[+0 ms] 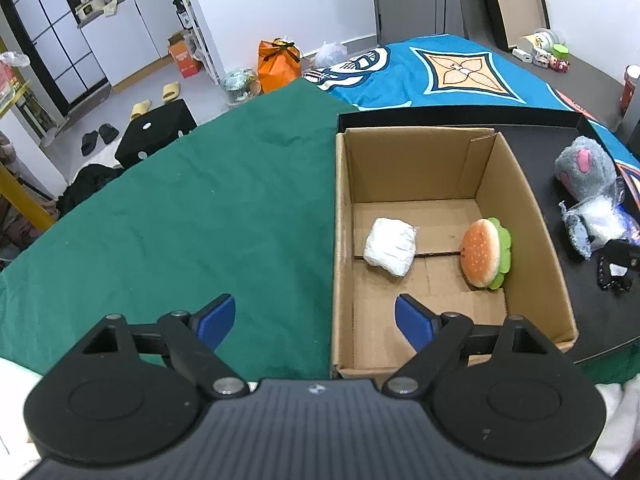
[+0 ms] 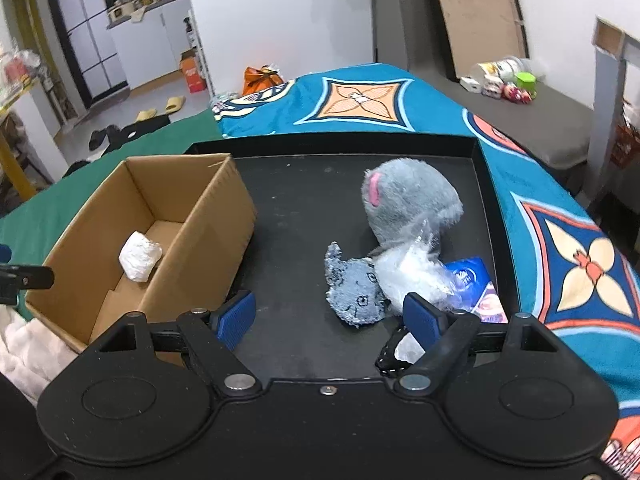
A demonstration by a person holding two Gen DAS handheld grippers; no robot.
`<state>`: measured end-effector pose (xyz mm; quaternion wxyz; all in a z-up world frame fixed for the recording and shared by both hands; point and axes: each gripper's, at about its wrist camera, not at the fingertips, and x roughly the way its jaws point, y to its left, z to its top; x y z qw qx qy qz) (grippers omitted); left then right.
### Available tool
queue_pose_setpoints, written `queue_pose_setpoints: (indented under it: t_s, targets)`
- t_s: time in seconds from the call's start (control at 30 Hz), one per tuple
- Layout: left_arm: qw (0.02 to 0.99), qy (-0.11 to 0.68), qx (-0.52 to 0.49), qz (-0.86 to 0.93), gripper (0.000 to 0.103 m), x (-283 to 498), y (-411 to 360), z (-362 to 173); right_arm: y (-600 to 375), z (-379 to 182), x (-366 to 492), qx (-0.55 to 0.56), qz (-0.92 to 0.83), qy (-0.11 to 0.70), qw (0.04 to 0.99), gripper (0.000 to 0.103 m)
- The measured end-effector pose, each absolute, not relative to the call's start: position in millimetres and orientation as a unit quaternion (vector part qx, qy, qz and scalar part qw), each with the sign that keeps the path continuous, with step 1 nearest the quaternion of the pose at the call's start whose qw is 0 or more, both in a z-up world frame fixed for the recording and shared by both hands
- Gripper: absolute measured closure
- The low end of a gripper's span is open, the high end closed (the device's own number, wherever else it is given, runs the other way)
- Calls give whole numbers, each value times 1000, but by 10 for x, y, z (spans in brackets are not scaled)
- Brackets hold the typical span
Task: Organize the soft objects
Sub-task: 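Move the right gripper back over the tray toward the plastic bag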
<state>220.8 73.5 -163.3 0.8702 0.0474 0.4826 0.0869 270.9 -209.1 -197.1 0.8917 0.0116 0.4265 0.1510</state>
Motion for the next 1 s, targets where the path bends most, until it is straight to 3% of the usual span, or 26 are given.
queue_pose_setpoints:
  t_s: [1.0]
  targets:
    - [847, 512, 83, 121, 16, 2589, 289, -1586, -2569, -2313, 3139, 71, 65, 426, 900, 23]
